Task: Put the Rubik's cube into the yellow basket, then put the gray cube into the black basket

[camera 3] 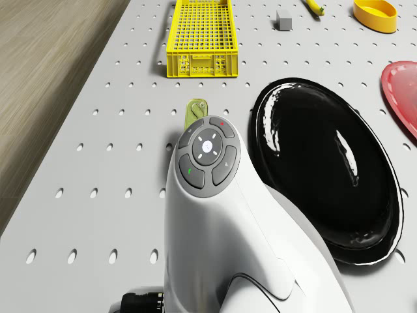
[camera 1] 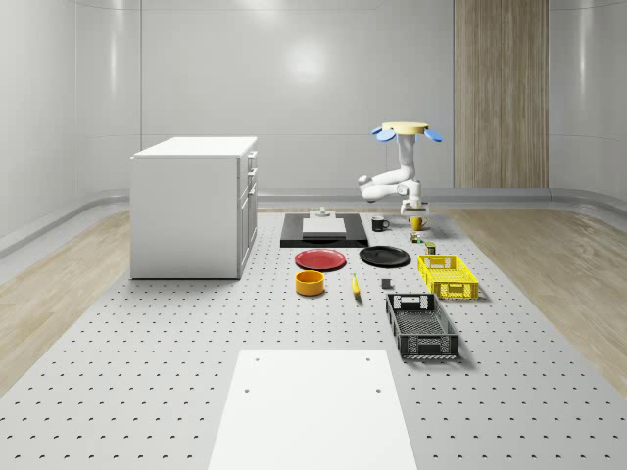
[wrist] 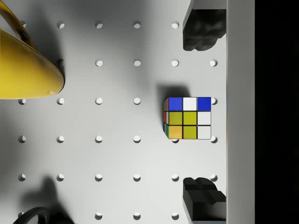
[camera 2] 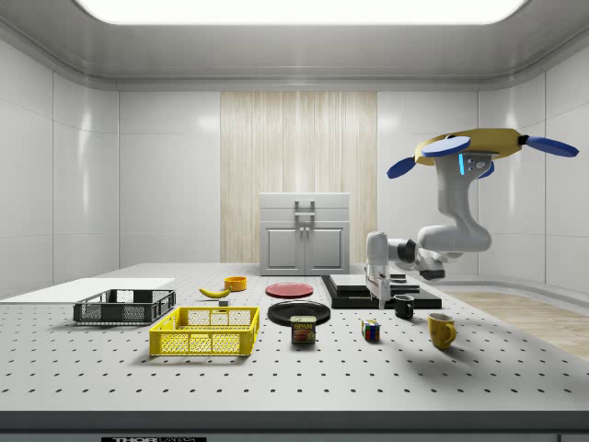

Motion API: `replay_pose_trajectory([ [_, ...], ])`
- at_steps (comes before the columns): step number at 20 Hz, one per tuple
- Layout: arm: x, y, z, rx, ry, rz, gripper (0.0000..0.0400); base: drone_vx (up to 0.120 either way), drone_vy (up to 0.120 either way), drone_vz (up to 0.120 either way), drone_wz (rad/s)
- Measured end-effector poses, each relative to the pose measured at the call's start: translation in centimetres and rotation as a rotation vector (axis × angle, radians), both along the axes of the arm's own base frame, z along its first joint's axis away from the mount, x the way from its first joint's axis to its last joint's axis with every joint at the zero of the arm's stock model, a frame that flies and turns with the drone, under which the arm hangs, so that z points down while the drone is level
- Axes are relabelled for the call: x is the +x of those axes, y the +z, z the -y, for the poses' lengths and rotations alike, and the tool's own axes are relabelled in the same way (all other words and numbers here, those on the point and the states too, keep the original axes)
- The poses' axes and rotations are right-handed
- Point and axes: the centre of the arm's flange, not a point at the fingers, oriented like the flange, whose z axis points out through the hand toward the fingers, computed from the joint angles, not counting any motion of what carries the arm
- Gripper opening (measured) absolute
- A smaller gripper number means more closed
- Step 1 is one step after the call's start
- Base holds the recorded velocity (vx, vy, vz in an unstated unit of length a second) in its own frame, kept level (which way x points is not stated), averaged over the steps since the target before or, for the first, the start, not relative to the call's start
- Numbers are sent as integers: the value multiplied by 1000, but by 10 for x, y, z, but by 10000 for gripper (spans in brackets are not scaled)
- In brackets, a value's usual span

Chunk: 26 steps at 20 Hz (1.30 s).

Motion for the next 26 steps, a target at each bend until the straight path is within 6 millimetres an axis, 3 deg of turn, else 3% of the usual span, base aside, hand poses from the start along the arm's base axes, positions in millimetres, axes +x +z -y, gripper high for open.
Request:
replay_pose_trajectory([
  [7, 0, 0, 0, 0, 0, 0, 400, 11, 0, -120, 0],
  [12, 0, 0, 0, 0, 0, 0, 400, 80, 0, -8, 0],
  [17, 0, 0, 0, 0, 0, 0, 400, 0, -32, -112, 0],
  [26, 0, 8, 0, 0, 0, 0, 400, 0, 0, 0, 0],
])
